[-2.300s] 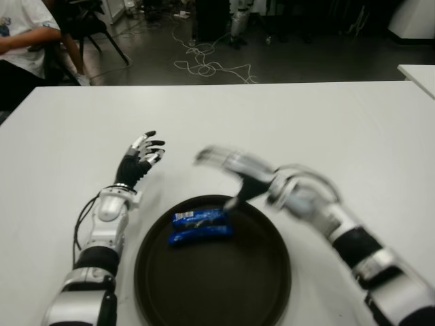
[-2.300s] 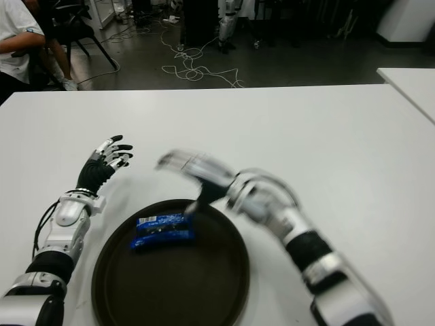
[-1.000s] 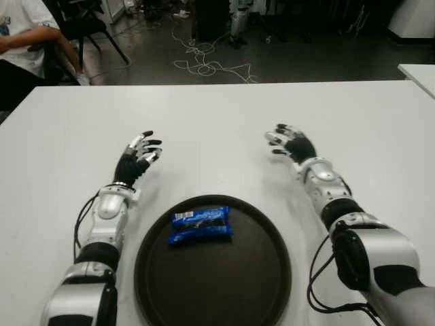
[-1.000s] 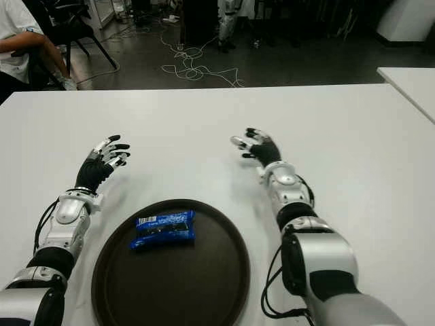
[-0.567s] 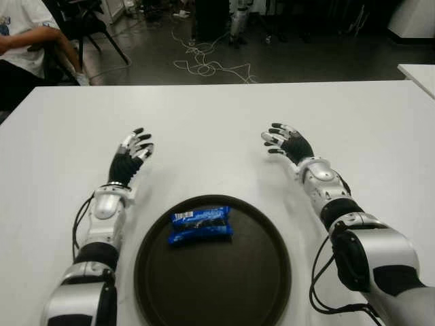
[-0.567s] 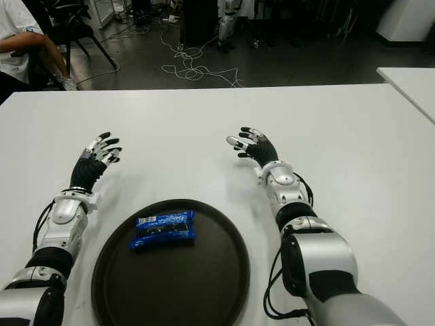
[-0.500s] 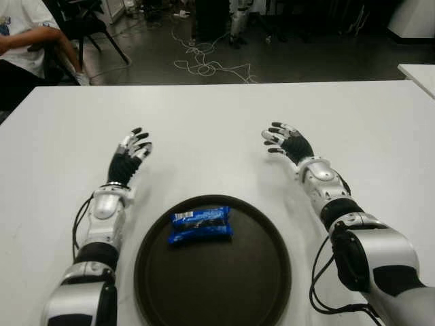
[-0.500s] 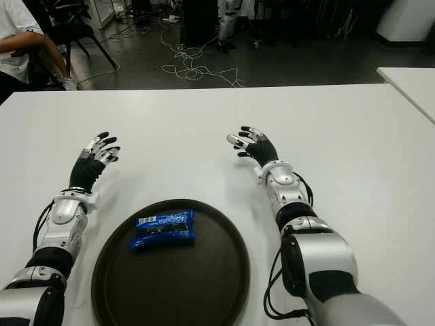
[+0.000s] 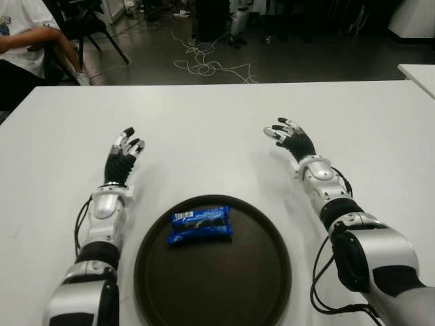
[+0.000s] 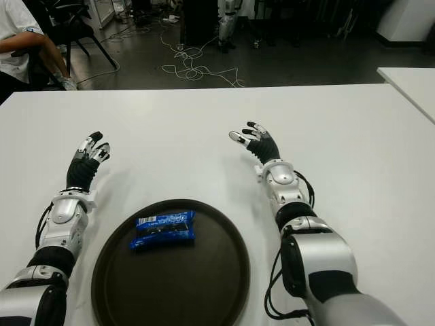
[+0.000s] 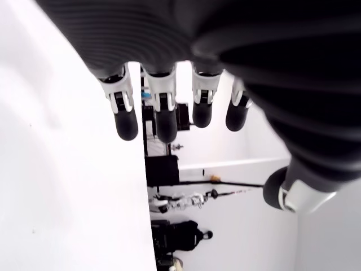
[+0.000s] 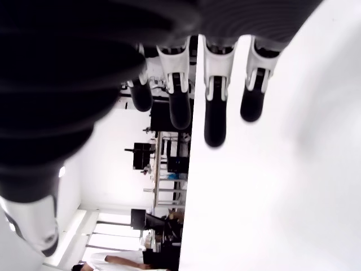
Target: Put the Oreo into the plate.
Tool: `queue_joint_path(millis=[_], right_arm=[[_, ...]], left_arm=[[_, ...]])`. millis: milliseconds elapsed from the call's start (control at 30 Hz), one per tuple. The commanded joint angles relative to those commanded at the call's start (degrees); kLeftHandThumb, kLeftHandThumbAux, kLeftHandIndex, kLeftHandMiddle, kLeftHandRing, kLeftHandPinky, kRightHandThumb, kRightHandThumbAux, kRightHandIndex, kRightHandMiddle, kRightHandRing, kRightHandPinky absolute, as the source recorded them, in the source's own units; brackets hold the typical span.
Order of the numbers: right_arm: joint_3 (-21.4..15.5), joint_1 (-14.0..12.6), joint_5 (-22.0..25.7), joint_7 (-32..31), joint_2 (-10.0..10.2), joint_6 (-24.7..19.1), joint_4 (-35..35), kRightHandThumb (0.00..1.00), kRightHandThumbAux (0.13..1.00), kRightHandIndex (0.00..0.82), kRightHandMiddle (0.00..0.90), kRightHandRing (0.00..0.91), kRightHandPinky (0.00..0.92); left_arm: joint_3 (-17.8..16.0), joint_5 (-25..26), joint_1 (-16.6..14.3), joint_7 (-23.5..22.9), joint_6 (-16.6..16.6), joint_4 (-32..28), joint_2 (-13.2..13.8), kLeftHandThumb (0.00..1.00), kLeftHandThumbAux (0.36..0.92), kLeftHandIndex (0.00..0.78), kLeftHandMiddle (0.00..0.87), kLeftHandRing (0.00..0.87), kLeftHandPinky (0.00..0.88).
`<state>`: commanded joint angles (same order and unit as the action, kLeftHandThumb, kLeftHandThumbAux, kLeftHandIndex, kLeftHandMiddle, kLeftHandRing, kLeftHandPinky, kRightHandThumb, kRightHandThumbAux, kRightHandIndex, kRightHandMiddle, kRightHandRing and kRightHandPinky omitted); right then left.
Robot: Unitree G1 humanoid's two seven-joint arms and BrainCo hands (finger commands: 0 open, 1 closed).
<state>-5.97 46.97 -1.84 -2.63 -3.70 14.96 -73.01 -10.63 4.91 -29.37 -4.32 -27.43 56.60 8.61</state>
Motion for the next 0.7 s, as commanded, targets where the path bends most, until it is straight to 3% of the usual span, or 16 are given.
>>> queue_joint_path(millis=[233, 700], right_arm=[[0.7, -0.2, -1.2, 1.9, 0.1, 0.7, 0.0, 0.0, 0.626, 0.135, 0.196, 0.205, 0.213], [1.3, -0.5, -2.7, 4.7, 0.1, 2.1, -0.6, 0.0, 0.639, 0.137, 0.206, 0.223, 0.246]], left_arm=[[0.1, -0.3, 0.0, 0.4, -1.0, 0.6, 0.3, 0.254, 0.523, 0.052, 0.105, 0.12, 0.132], [0.2, -0.1, -1.1, -0.6, -0.6, 2.5, 1.3, 0.237, 0.572, 0.065, 0.137, 0.137, 0.148]])
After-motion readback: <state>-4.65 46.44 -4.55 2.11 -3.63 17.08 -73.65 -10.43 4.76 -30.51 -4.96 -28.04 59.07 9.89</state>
